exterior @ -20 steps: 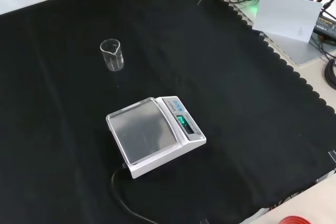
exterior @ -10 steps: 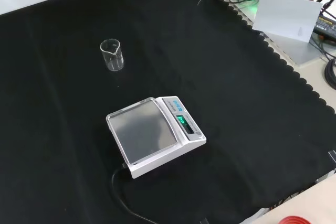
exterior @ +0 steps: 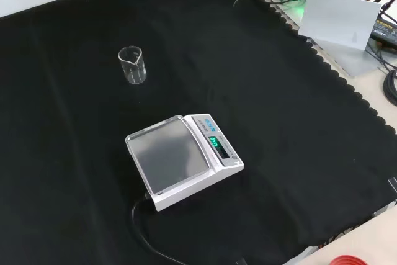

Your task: Pick up the beaker.

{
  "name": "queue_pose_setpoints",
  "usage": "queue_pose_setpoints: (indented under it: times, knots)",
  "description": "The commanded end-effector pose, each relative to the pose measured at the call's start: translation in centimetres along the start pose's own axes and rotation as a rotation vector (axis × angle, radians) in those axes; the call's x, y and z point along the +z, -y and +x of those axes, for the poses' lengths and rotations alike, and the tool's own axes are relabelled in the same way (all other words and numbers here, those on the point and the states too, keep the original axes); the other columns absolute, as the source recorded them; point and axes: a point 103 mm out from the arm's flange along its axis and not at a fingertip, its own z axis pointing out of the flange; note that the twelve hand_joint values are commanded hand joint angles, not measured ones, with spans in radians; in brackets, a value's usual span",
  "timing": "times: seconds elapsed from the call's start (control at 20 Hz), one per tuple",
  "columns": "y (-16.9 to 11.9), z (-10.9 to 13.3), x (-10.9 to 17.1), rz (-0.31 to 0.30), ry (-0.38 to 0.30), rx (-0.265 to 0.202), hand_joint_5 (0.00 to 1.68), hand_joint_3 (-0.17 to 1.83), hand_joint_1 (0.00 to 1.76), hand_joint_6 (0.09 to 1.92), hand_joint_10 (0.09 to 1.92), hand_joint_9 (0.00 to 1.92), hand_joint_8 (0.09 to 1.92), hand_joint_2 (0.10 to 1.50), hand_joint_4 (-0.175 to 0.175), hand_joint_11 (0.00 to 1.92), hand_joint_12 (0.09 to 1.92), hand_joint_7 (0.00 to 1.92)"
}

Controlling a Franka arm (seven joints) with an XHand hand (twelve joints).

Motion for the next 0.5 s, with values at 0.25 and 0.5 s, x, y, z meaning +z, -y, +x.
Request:
queue_pose_setpoints:
  times: [0.25,0.5]
  knots:
    - [-8.1,0.6,3.9,0.024,0.003,-0.016,0.25,0.11,0.47,0.09,0.81,0.43,0.68,0.72,-0.009,0.2,1.46,0.28]
    - [-11.0,0.5,5.1,0.012,-0.005,-0.021,0.21,0.1,0.47,0.09,0.81,0.4,0.66,0.72,-0.006,0.17,1.46,0.19]
